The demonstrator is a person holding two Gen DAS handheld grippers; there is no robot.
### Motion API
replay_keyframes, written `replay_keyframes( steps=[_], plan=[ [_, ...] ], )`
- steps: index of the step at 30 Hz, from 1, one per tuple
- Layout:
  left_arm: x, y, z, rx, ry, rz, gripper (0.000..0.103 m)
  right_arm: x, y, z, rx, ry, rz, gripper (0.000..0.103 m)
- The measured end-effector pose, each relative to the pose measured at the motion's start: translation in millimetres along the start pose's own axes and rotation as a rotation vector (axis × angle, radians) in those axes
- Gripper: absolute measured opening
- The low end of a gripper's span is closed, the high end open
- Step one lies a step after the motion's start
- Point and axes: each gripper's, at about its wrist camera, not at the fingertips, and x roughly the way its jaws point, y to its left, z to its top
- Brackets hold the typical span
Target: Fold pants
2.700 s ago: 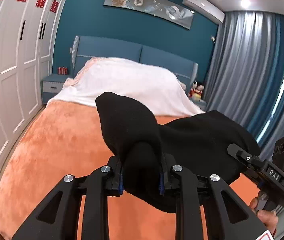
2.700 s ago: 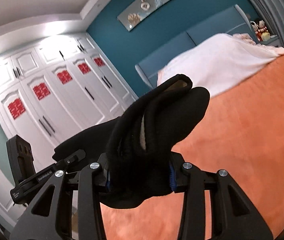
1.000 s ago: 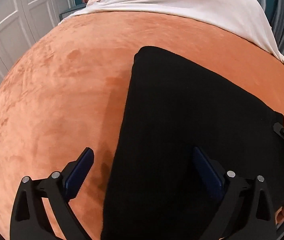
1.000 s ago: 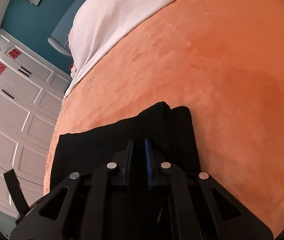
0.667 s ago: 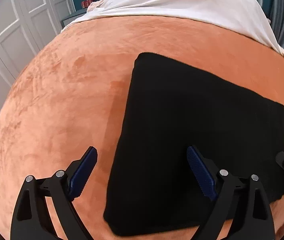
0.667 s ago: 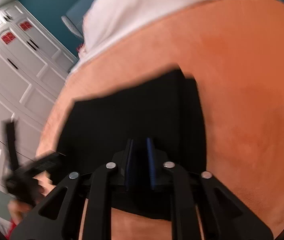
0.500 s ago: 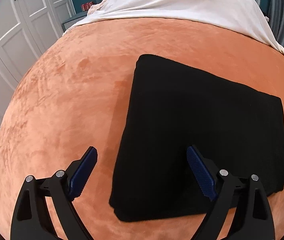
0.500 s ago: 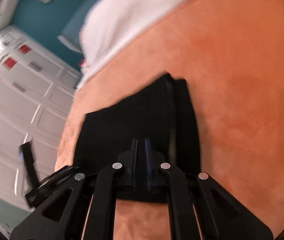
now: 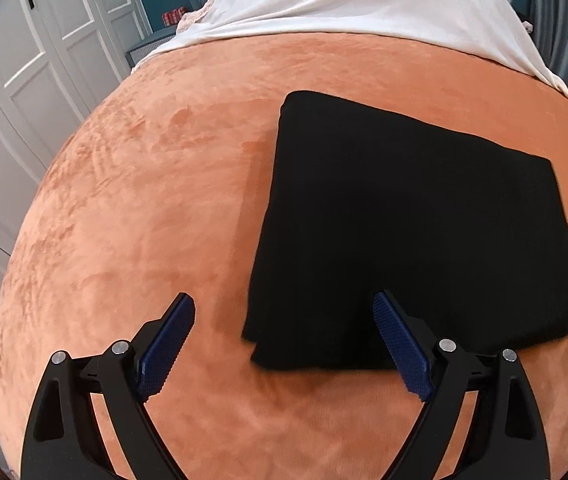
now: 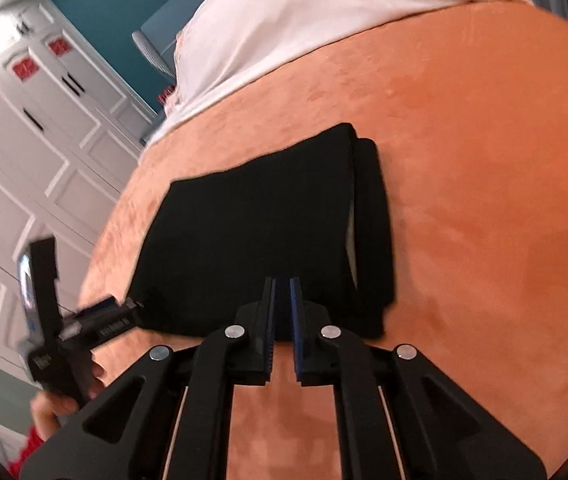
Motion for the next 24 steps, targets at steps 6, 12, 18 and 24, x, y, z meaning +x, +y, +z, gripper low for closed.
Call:
replay_keyframes(
  steps=[6,12,18,24],
  plan=[
    [-75,-6,-38,0.028,-0.058,-0.004,0.093,-47,27,-35,-0.089,-0.033,-0.169,0.075],
    [-184,-10,-75,-0.006,-0.167,-0.106,0.098,-127,65,-76,-0.202,-0.114,-0.270,0.083],
    [-268,-16,-103,-0.022,-0.271,-0.070,0.098,-187,92,-97,-0.238,-0.184,-0.272,0.088],
    [-293,-12,-126,-0.042,-0.226,-0.098,0.098,-226,97,-113,-0.232,-0.214,-0.278,0.089]
  ],
)
